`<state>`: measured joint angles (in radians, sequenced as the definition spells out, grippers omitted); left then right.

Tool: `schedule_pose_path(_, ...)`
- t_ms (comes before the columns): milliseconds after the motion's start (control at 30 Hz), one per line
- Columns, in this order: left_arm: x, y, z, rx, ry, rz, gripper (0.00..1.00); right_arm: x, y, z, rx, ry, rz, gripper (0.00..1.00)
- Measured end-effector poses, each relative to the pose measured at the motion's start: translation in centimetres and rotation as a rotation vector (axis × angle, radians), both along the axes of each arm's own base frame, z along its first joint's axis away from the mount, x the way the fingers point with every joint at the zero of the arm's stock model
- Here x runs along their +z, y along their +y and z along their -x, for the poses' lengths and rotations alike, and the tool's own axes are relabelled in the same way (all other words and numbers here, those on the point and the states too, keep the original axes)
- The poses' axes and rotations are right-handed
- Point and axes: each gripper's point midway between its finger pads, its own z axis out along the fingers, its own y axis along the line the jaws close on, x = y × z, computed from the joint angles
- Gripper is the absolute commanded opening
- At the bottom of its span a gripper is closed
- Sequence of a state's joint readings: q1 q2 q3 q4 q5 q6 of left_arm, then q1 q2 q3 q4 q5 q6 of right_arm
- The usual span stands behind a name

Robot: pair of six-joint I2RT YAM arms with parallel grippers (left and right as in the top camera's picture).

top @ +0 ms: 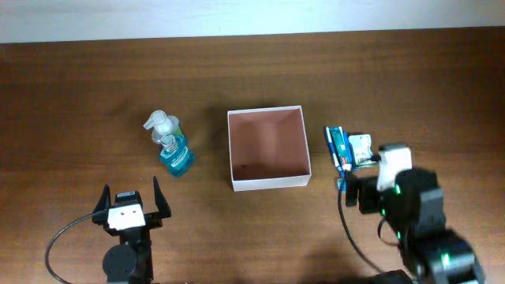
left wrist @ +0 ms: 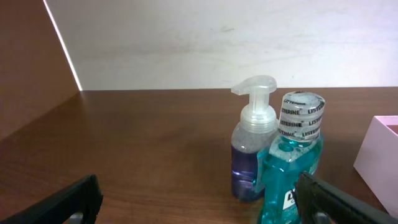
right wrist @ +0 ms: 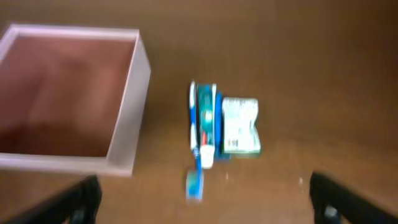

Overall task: Pack container
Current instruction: 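Move the right gripper over the Dettol soap bar beside the toothpaste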

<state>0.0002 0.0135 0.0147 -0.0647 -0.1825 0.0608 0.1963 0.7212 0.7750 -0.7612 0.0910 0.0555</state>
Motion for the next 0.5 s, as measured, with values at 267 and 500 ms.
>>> schedule_pose_path(267, 0.0, 0.0, 0.0, 0.0, 0.0, 0.0, 0.99, 0.7, -1.7, -5.1, -0.087, 0.335, 0.027, 0.98)
schedule_pose_path(500, 0.0, 0.0, 0.0, 0.0, 0.0, 0.0, 1.0, 0.2, -5.7, -7.4, -0.214, 0.415, 0.003, 0.98)
